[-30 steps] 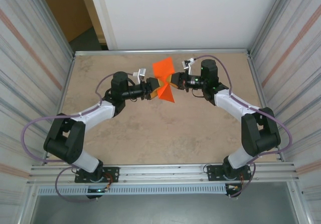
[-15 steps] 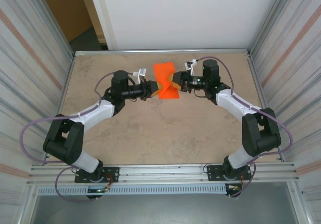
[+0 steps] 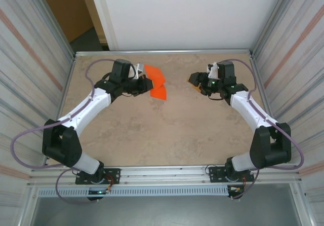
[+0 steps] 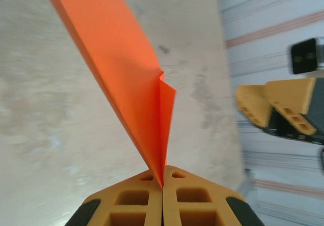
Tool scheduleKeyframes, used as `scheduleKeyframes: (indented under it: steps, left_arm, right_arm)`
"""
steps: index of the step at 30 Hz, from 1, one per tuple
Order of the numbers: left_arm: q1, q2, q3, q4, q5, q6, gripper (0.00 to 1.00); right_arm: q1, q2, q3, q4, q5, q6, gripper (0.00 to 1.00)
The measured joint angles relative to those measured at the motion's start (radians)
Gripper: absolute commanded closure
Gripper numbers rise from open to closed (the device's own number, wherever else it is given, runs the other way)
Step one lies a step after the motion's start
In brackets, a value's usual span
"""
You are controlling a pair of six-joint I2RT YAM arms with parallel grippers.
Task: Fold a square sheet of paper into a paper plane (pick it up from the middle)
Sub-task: Turn over the paper at the center of the table.
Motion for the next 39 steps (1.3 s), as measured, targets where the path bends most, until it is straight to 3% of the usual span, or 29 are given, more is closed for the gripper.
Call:
scheduleKeyframes:
  steps: [7, 13, 20, 24, 27, 35, 39]
  left_arm:
    - [-0.134, 0.104, 0.289, -0.425, -0.414, 0.195, 0.94]
    - [-0.262, 0.306, 0.427, -0.664, -0.744, 0.251, 0.95]
    - [-0.324, 0.469, 0.474, -0.769, -0.908, 0.264, 0.97]
    - [-0.336, 0.525, 0.497, -0.775, -0.934, 0.229, 0.95]
    - [-0.343, 0.573, 0.512, -0.764, -0.903, 0.186, 0.88]
    - [-0.335, 0.554, 0.406, -0.569, -0.603, 0.122, 0.58]
    - [-0.268, 0.454, 0.251, -0.406, -0.405, 0.095, 0.46]
  right_arm:
    - [-0.005, -0.018, 0.007, -0.108, 0.138, -0.056, 0.44]
    - [-0.019, -0.02, 0.007, -0.148, 0.192, -0.064, 0.44]
    - [-0.105, -0.067, 0.001, -0.187, 0.229, -0.087, 0.44]
    - [-0.14, -0.093, -0.011, -0.196, 0.244, -0.089, 0.44]
    - [-0.141, -0.094, -0.021, -0.204, 0.245, -0.089, 0.44]
    - [-0.143, -0.094, -0.029, -0.217, 0.247, -0.089, 0.44]
    - [-0.134, -0.091, -0.029, -0.219, 0.245, -0.089, 0.44]
